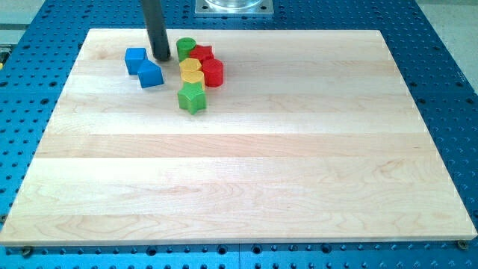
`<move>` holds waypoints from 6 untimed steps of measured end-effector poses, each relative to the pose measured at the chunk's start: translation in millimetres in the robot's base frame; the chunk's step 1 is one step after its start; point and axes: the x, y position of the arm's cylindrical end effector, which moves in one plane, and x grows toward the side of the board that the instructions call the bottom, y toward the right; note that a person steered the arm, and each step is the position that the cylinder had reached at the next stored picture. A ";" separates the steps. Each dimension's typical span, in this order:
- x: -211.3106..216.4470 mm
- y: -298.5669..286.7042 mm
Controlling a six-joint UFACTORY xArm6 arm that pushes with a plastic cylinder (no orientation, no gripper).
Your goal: Move the red star parallel to the right of the green circle
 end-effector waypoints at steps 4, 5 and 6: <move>77.6 114.0; 45.8 125.7; 70.8 189.6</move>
